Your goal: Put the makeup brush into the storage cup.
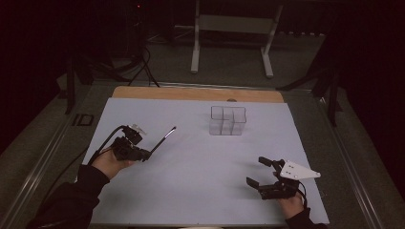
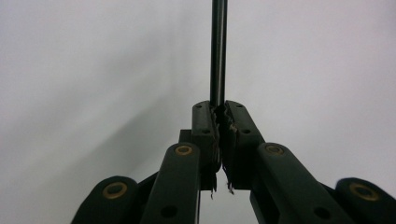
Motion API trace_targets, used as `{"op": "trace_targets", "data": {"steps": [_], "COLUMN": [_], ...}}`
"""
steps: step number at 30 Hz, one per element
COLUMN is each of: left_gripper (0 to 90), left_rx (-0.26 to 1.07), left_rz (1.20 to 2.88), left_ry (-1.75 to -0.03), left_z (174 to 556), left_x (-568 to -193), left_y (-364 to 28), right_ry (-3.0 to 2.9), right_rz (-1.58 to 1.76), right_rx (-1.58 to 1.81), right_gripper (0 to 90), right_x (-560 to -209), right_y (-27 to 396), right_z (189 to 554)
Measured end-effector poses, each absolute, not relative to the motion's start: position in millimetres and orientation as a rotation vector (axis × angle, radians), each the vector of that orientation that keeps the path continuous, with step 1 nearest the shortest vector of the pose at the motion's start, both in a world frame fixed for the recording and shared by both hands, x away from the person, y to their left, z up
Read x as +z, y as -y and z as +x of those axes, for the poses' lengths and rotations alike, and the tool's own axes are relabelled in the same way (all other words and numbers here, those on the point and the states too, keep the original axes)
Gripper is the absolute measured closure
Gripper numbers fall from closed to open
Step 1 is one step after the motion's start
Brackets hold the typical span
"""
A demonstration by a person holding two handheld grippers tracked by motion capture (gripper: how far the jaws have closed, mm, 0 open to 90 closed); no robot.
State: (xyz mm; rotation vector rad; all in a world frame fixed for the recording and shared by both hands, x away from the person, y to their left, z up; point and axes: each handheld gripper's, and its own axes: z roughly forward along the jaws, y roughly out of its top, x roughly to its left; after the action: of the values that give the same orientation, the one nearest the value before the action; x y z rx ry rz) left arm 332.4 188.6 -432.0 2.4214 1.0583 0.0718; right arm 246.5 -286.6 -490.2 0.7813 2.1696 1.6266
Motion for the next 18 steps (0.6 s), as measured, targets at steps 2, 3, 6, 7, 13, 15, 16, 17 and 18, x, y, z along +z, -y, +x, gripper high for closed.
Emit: {"op": "trace_targets", "data": {"steps": [2,3,6,7,13,15,16,17,18], "left_gripper": [85.6,85.6,85.6,85.6,85.6,85.6,85.6,85.6,85.6], "left_rx": [0.064,0.067,0.046,0.046,0.052,0.047,0.054,0.043,0.047], "left_rz": [2.384,2.355,2.276,2.276,2.182,2.165,2.158,2.14,2.139], "left_ry": [-1.044,-1.037,-1.01,-1.01,-0.947,-0.936,-0.922,-0.915,-0.918], "left_z": [330,329,326,326,316,314,313,312,311], "left_x": [-430,-428,-425,-425,-421,-422,-423,-424,-425], "left_y": [-187,-186,-184,-184,-169,-164,-162,-161,-159], "right_ry": [-2.171,-2.171,-2.17,-2.17,-2.166,-2.165,-2.163,-2.162,-2.162], "right_rz": [0.783,0.784,0.784,0.784,0.792,0.795,0.798,0.799,0.803], "right_rx": [1.626,1.626,1.628,1.628,1.628,1.626,1.626,1.624,1.623], "right_gripper": [11.2,11.2,11.2,11.2,11.2,11.2,11.2,11.2,11.2], "right_x": [-490,-490,-491,-491,-491,-491,-491,-491,-491], "right_y": [287,287,287,287,287,287,287,287,288], "right_z": [247,247,247,247,248,248,248,248,248]}}
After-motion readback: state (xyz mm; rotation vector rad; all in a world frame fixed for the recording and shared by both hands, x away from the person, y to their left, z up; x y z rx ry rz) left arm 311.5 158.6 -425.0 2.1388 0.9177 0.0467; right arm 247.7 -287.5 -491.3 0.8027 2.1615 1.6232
